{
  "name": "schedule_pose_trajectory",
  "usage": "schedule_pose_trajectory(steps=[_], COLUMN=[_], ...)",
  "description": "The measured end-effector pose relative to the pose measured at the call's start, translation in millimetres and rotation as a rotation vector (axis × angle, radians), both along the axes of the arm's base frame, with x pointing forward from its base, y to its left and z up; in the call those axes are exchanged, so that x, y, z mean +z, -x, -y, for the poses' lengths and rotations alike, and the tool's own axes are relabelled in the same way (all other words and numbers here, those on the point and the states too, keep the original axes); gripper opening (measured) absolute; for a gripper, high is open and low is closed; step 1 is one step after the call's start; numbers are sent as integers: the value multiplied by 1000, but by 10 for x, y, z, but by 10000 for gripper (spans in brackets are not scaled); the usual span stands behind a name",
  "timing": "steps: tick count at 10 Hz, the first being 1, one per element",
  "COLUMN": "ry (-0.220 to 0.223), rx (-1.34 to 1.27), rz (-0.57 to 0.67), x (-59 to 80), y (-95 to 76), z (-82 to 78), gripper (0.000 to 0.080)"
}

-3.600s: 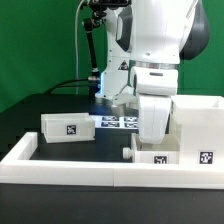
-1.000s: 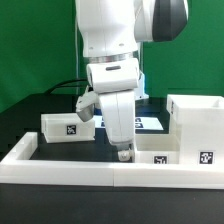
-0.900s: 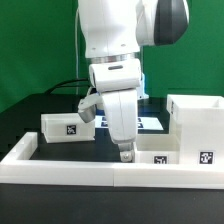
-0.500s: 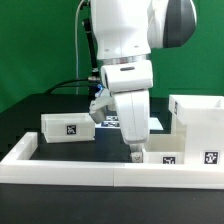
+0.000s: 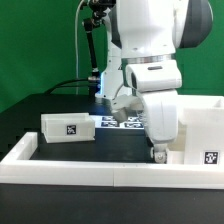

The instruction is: Assemble drawer

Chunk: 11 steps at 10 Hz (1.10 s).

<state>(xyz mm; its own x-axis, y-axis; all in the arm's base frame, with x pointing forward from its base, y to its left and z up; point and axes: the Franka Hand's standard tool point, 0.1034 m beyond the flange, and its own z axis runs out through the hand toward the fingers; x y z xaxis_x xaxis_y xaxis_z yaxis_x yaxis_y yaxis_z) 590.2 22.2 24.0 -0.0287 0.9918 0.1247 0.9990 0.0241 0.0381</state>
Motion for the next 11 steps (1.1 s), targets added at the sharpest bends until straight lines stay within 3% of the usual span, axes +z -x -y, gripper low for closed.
schedule_pose_trajectory(steps=[3, 5, 7, 9, 11], ry=[0, 12, 15, 17, 22], rx=[-21, -29, -24, -86, -146], rz=[-8, -14, -14, -10, 0], x=[-7, -13, -18, 25, 106], y=[11, 19, 19, 1, 8], z=[-150, -125, 19, 346, 575], gripper=[649, 649, 649, 649, 649])
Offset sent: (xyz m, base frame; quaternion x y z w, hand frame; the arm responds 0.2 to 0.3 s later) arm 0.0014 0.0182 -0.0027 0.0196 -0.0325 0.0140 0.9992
